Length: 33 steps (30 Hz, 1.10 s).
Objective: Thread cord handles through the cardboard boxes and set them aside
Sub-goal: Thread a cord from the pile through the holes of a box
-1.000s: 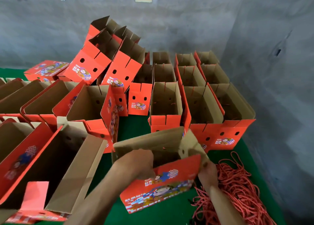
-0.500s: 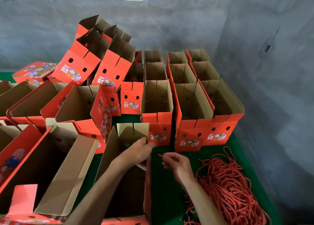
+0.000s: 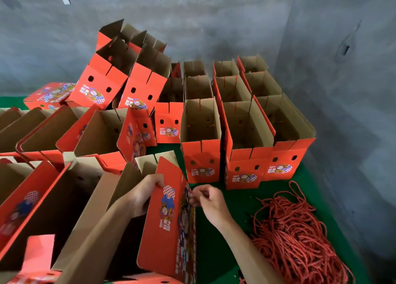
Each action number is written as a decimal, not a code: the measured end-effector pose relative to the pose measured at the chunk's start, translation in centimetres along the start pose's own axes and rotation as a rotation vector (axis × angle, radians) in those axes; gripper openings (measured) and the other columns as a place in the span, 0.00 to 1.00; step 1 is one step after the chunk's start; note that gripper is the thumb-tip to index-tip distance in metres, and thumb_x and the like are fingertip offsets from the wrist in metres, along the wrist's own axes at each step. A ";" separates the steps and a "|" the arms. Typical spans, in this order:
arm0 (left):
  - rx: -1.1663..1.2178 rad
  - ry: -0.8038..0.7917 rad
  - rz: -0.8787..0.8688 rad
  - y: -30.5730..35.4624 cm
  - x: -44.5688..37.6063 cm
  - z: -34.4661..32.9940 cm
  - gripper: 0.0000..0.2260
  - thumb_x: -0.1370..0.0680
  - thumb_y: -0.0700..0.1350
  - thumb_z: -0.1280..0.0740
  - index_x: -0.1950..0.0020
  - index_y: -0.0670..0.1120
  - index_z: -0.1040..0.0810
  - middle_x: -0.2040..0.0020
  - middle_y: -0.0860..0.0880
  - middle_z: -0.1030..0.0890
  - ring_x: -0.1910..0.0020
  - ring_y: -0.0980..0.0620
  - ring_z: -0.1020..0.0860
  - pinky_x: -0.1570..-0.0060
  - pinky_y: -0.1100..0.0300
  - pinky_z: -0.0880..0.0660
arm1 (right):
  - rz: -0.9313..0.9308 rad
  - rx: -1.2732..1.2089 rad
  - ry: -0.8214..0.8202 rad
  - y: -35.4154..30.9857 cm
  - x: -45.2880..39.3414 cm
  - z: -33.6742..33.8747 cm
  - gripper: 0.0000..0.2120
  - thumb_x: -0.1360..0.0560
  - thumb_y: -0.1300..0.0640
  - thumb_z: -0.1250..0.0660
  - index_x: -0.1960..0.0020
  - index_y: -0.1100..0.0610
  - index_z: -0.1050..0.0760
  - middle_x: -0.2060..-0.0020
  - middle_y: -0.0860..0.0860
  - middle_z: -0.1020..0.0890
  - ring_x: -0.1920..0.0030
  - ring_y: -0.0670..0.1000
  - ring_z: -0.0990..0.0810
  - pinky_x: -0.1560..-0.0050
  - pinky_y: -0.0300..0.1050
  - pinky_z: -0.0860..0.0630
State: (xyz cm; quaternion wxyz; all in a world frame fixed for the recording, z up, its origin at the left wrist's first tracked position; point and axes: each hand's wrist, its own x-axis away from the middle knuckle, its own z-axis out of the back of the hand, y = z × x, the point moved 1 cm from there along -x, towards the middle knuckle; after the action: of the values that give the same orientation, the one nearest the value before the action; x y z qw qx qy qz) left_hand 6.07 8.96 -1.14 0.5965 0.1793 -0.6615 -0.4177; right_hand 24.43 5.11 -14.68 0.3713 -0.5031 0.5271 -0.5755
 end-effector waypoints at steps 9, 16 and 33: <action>-0.031 0.001 -0.005 -0.1 0.4 0.6 0.13 0.16 0.45 0.42 0.39 0.37 0.29 0.43 0.36 0.24 0.57 0.46 0.22 0.57 0.55 0.24 | 0.073 0.223 -0.053 -0.4 0.0 -0.7 0.05 0.20 0.53 0.29 0.50 0.52 0.14 0.59 0.48 0.13 0.59 0.46 0.15 0.53 0.42 0.19; -0.102 -0.024 0.012 -0.2 0.1 1.7 0.18 0.19 0.57 0.39 0.41 0.43 0.23 0.52 0.41 0.13 0.46 0.40 0.16 0.40 0.47 0.22 | 0.213 0.632 -0.128 -2.3 0.0 -1.0 0.08 0.17 0.53 0.34 0.46 0.53 0.17 0.48 0.46 0.16 0.48 0.43 0.19 0.45 0.39 0.22; -0.614 0.024 -0.183 -1.4 -0.9 -4.7 0.13 0.19 0.42 0.31 0.41 0.33 0.23 0.45 0.36 0.17 0.47 0.40 0.16 0.42 0.43 0.19 | 0.282 0.625 -0.157 1.6 0.8 0.8 0.10 0.17 0.43 0.39 0.43 0.45 0.21 0.49 0.39 0.18 0.49 0.38 0.18 0.47 0.38 0.20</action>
State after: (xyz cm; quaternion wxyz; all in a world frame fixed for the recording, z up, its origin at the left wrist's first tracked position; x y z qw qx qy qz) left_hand 10.28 7.20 -3.10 0.5903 0.0548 -0.4788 -0.6475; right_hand 24.85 3.85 -16.11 0.6225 -0.3301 0.3597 -0.6117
